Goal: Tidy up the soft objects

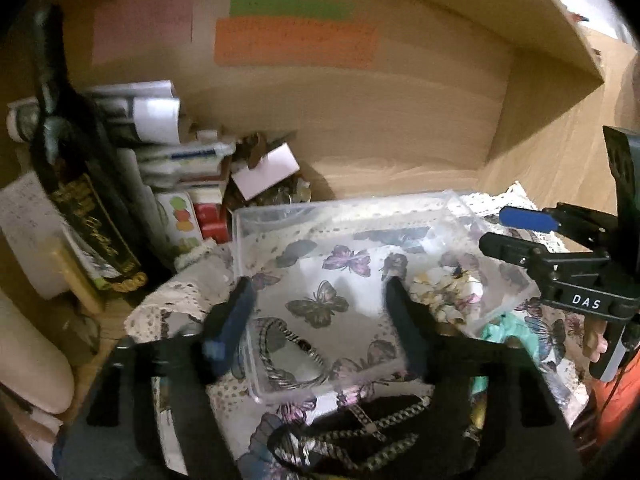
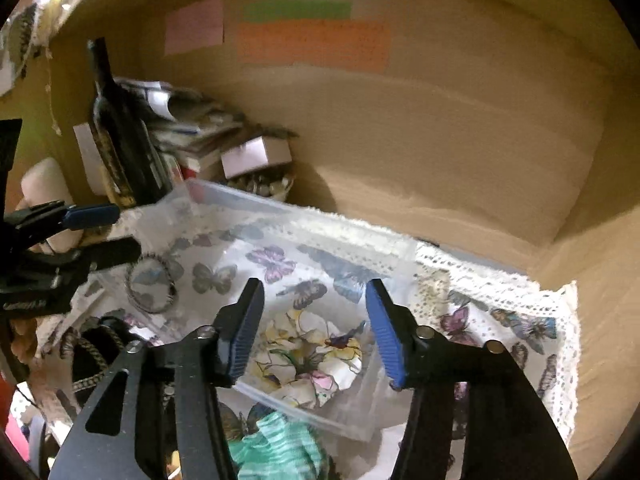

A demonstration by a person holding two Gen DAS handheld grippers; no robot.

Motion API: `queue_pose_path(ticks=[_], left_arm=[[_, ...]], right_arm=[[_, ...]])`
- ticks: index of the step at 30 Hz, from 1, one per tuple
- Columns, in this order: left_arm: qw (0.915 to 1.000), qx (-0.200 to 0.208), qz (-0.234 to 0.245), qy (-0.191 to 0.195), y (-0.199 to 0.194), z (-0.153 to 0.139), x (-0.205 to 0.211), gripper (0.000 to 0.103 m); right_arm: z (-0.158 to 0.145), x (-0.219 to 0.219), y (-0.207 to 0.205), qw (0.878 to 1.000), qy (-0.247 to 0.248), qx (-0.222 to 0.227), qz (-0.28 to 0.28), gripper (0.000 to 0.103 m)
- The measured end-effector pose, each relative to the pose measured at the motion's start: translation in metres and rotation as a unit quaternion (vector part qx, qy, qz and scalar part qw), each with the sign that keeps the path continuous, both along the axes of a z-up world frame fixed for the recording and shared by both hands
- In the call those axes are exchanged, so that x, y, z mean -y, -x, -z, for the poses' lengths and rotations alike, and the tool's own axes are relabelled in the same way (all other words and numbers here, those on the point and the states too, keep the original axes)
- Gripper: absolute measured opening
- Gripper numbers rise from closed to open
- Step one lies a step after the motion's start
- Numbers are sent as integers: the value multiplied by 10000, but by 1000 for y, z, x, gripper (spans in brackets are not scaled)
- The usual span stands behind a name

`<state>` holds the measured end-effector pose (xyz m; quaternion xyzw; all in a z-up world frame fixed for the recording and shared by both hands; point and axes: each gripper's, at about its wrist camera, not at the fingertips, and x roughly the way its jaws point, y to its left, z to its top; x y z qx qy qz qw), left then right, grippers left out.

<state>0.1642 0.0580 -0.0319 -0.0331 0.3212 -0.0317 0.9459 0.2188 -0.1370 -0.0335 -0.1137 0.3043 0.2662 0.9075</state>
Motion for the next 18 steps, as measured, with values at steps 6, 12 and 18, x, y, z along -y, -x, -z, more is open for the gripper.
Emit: queue_pose_path(ticks=[6,12,18], left_arm=[[9990,309,-74,-316,32,-14,10,102],[9991,118,134,-385,52,-1,19,103],[9991,-150,305,-249,64,26,24,103]], right_arm=[[-18,10,36,9991,-199,371,5,65],[-13,19,63,9989,-260,390,-78,67],[12,24,72,9997,-99,224,-11,68]])
